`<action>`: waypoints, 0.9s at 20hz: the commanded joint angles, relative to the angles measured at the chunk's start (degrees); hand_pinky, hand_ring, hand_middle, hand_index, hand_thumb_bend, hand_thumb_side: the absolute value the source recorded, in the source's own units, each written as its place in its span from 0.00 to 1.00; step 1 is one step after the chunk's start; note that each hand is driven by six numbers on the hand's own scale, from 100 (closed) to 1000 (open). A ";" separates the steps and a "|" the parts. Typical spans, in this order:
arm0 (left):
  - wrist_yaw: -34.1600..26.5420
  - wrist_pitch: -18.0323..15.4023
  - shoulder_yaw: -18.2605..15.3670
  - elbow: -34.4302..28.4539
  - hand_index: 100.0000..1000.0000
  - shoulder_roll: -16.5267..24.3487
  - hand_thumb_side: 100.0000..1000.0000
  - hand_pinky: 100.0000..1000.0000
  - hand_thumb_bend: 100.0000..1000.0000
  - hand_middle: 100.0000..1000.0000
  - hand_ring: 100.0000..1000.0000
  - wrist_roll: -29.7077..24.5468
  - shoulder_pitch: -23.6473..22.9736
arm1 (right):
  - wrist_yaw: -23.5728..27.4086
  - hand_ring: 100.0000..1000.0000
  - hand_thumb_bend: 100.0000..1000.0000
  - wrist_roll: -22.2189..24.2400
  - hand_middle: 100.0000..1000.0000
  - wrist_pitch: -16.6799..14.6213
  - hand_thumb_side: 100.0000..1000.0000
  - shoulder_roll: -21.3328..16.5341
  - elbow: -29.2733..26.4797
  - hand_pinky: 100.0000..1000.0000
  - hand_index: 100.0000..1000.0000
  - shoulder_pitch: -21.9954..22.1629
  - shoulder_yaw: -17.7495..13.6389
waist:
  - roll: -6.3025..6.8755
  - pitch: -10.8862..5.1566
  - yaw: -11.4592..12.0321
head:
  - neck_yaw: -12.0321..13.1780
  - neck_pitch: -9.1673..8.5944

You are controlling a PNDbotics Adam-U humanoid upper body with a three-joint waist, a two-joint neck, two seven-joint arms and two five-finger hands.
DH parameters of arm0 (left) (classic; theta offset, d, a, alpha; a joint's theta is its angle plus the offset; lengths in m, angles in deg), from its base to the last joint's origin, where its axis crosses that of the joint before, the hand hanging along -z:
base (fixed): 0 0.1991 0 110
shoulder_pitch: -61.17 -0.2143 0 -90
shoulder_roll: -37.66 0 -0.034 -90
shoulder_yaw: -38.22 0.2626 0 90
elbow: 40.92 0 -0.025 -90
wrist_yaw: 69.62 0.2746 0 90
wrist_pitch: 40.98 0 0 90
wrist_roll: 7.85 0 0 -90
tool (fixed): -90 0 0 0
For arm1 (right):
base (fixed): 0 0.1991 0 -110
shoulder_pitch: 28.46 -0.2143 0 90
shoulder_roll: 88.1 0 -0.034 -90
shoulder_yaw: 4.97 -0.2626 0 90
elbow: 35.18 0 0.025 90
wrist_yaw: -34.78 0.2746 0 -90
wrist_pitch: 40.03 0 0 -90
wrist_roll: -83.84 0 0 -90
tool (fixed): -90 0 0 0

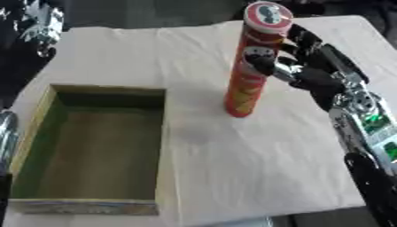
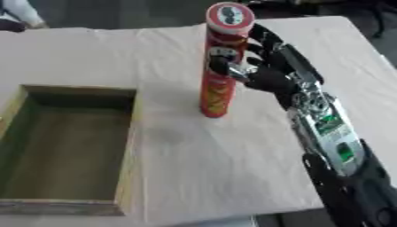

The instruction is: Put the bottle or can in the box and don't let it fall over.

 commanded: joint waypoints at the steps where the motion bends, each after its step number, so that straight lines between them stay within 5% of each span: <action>1: -0.54 -0.11 -0.76 -0.30 0.76 0.35 0.54 0.65 0.00 0.89 0.95 0.33 0.52 | 0.29 1.00 0.74 0.03 1.00 0.15 0.21 -0.70 -1.39 0.98 1.00 -0.69 -0.42 | -0.06 -0.59 0.09 | -0.18 -0.63; 18: -0.93 -2.35 -2.63 2.14 0.74 -0.17 0.56 0.65 0.00 0.87 0.95 1.02 0.99 | -1.03 1.00 0.71 -0.35 1.00 -0.04 0.26 -0.38 -0.66 0.97 1.00 -2.87 -1.02 | -0.35 0.65 0.37 | -0.65 -1.89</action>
